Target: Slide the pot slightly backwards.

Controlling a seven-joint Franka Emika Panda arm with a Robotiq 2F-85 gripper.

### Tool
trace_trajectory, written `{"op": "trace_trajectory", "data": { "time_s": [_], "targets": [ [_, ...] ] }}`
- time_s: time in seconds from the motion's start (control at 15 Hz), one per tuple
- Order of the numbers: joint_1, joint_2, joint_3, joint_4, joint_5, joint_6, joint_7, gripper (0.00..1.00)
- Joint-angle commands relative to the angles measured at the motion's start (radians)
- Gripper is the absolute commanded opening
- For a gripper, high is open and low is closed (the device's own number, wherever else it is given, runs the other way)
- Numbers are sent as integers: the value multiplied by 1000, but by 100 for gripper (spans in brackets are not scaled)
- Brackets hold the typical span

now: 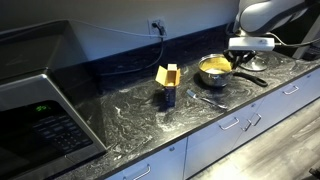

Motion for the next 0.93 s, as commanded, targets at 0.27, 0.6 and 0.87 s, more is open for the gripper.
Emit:
{"op": "trace_trajectory", "data": {
  "time_s": [0.27, 0.6, 0.87],
  "targets": [
    [-8, -118, -8, -166, -43, 4, 113, 2],
    [-32, -141, 1, -216, -31, 33, 116, 2],
    [-50, -138, 5, -264, -11, 135, 97, 2]
  ]
}}
